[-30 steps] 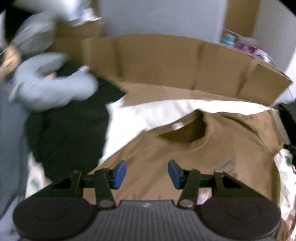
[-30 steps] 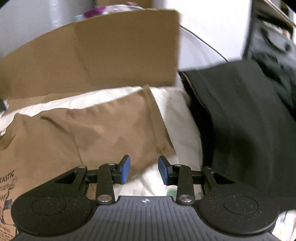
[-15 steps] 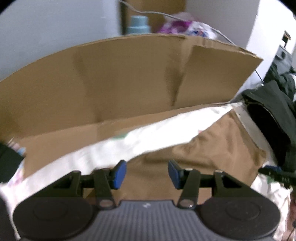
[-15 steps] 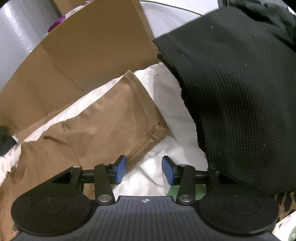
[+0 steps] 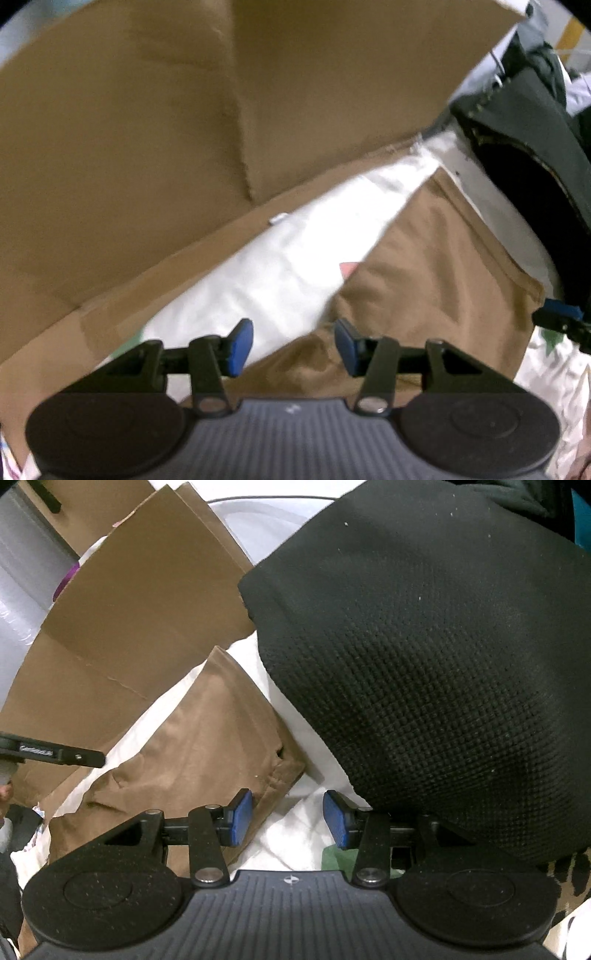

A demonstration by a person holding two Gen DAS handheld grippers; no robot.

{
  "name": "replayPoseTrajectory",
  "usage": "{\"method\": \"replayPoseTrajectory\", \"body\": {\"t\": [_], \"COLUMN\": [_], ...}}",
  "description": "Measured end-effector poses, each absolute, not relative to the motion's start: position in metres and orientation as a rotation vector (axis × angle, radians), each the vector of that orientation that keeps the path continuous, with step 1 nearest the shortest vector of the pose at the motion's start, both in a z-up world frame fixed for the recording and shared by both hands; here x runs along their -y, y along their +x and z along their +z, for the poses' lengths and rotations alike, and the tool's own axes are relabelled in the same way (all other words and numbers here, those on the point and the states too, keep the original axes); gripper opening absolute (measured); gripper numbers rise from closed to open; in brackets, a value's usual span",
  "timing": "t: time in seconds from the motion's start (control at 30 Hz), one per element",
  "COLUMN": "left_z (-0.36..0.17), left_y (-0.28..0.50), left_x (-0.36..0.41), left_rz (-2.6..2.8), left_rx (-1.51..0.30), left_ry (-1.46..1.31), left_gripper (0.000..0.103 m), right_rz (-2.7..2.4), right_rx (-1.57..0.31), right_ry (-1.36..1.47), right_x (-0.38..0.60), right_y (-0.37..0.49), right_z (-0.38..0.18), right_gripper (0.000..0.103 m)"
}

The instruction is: Fold clothes

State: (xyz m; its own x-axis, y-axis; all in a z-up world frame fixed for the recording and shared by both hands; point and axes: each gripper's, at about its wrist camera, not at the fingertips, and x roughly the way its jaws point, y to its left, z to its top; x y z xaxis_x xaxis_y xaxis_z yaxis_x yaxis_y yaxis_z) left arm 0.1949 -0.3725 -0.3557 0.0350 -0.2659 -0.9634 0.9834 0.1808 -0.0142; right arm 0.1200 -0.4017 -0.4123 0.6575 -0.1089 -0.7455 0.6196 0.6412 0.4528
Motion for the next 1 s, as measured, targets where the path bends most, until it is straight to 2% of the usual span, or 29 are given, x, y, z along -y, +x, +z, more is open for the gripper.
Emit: {"method": "replayPoseTrajectory", "body": {"t": [0.13, 0.23, 0.33, 0.4, 0.43, 0.47, 0.5, 0.6, 1.0], "left_z": [-0.377, -0.389, -0.396, -0.395, -0.394, -0.392, -0.391, -0.389, -0.388], "left_y": [0.194, 0.192, 0.191, 0.193, 0.192, 0.192, 0.191, 0.184, 0.17], "left_x": [0.392, 0.406, 0.418, 0.424, 0.427, 0.43, 0.432, 0.438, 0.441], "left_rz": [-1.209, -1.213, -1.222, -1.239, -1.25, -1.262, -1.274, -1.303, -1.359], "left_rx": [-1.156, -1.214, -1.257, -1.268, -1.272, -1.276, -1.28, -1.249, -1.079], "left_ry": [0.963, 0.994, 1.0, 0.989, 0.989, 0.989, 0.99, 1.048, 1.052], "left_gripper": [0.051, 0.037, 0.035, 0.026, 0.008, 0.003, 0.003, 0.002, 0.001], "right_rz": [-0.464, -0.464, -0.45, -0.443, -0.441, -0.439, -0.437, -0.424, -0.462], "right_rx": [-0.75, -0.747, -0.762, -0.768, -0.769, -0.769, -0.769, -0.767, -0.755], "right_ry": [0.795, 0.825, 0.828, 0.84, 0.853, 0.866, 0.879, 0.898, 0.867], "right_x": [0.406, 0.411, 0.412, 0.415, 0.417, 0.42, 0.422, 0.425, 0.405], "right_y": [0.121, 0.12, 0.124, 0.124, 0.123, 0.123, 0.122, 0.118, 0.1], "right_z": [-0.415, -0.417, -0.42, -0.422, -0.424, -0.425, -0.426, -0.426, -0.42], "right_gripper": [0.049, 0.048, 0.046, 0.028, 0.023, 0.013, 0.007, 0.005, 0.005]}}
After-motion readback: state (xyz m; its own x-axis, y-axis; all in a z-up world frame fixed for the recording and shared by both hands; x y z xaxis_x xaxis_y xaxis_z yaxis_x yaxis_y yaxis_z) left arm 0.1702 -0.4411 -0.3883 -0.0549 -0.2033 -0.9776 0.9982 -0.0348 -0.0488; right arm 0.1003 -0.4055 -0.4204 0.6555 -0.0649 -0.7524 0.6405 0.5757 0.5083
